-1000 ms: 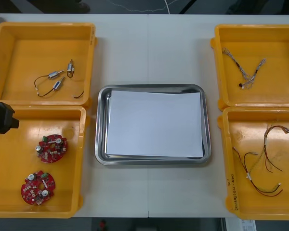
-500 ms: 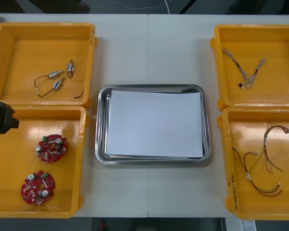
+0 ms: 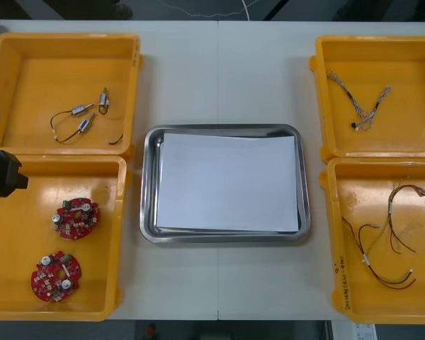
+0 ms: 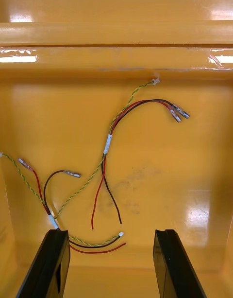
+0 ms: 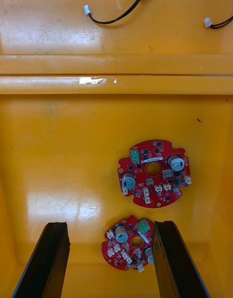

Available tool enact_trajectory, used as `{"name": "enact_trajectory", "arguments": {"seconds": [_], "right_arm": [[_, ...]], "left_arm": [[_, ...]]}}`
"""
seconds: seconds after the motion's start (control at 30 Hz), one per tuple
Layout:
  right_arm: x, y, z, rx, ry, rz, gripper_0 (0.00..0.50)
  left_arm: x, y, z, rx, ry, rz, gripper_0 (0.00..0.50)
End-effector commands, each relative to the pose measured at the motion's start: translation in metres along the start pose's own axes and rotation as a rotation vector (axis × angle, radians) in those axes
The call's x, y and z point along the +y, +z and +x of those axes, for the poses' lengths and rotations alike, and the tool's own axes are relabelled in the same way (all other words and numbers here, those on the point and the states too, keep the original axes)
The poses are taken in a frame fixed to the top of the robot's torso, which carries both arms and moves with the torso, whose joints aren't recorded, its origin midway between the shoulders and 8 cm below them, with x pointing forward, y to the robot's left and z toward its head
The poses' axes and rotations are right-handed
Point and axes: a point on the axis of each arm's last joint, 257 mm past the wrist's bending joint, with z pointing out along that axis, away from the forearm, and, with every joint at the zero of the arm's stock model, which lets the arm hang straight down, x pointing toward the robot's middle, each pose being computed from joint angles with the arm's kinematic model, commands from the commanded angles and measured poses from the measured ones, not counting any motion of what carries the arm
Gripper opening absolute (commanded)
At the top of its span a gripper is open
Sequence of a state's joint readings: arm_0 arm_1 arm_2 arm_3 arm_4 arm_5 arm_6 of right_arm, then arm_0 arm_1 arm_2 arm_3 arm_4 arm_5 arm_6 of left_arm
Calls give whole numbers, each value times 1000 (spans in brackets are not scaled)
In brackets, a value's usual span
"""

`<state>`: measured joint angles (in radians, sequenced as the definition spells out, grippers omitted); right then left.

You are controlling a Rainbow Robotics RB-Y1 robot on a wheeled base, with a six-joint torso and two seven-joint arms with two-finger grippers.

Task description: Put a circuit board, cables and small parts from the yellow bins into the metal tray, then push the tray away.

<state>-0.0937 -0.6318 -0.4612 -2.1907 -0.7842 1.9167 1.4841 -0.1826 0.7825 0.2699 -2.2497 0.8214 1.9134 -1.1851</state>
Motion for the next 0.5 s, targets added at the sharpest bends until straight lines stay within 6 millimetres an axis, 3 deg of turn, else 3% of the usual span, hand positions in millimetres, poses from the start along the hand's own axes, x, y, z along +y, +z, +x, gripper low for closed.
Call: {"name": "enact_trajectory", "arguments": {"seconds": [0.03,0.5], "right_arm": [[-13,-13,-1,-16,19,45,500],[-13,-13,-1,-16,19,45,500]], "left_arm": [[23,-10,-2,-9,60,-59,500],[23,-10,-2,-9,60,-59,500]]}}
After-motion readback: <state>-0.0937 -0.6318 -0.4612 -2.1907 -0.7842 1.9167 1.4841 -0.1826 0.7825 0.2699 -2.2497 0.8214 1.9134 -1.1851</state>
